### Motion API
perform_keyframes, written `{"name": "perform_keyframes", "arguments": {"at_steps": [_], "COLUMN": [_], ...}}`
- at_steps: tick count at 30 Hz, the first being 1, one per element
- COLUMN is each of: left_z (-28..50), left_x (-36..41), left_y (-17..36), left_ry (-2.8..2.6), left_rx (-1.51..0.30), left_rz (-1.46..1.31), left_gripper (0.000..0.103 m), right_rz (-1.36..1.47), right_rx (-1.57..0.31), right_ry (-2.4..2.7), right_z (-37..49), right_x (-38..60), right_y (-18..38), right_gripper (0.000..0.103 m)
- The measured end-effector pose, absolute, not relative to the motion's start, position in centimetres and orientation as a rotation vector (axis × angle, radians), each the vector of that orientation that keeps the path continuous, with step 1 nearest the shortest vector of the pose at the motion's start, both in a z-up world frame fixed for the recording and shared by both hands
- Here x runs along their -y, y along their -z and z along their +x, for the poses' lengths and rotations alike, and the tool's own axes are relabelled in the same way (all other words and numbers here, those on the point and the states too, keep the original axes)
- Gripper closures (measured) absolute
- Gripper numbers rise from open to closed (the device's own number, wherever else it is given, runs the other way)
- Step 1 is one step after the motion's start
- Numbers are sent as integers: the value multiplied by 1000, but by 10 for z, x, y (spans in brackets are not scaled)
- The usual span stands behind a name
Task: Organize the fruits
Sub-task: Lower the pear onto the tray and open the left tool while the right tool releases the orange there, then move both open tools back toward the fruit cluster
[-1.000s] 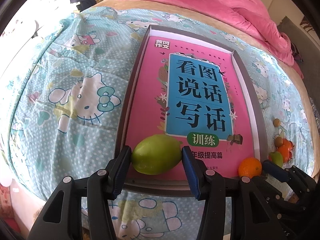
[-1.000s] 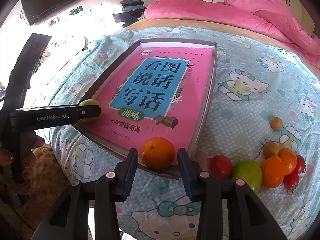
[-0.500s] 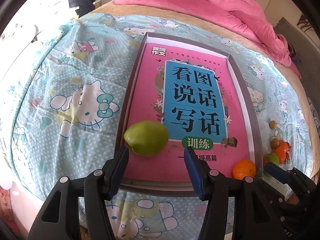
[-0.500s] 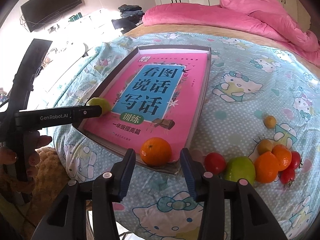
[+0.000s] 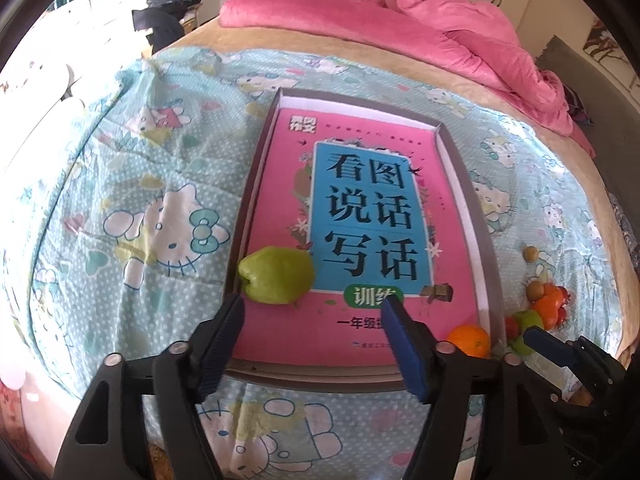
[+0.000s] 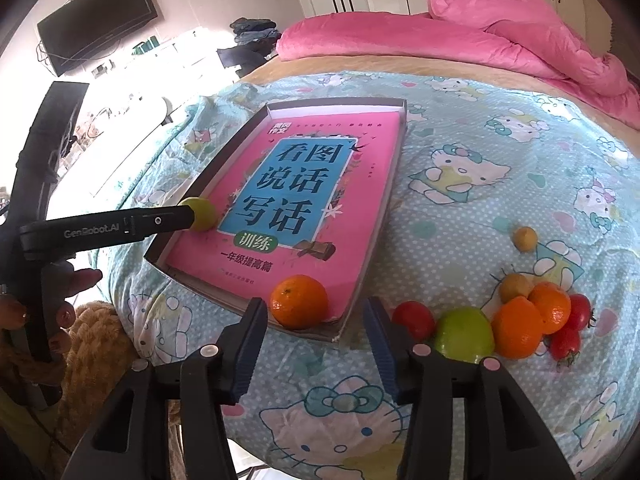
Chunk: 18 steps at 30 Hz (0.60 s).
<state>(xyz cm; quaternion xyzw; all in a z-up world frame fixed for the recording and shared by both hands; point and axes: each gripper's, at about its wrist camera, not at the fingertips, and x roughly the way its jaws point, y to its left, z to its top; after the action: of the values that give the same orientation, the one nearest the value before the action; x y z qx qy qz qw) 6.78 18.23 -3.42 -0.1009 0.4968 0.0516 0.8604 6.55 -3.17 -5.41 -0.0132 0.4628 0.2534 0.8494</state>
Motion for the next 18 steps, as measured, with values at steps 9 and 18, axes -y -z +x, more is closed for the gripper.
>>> {"name": "perform_keyframes", "arguments": {"at_steps": [9,18], "left_z": [63,61], "left_x": [-160,-130], "left_y": [21,9], "left_ry": [-68,-9], "left_rx": [-1019,-1004], "left_rz": [-178,-140], "left_gripper": [27,27], "right_rz": [-3,24], "right_rx": [-952,-925], "right_ry": [-520,-490], "right_z": [65,61], "right_x": [42,63], "right_y": [47,38], "right_gripper": [48,47]}}
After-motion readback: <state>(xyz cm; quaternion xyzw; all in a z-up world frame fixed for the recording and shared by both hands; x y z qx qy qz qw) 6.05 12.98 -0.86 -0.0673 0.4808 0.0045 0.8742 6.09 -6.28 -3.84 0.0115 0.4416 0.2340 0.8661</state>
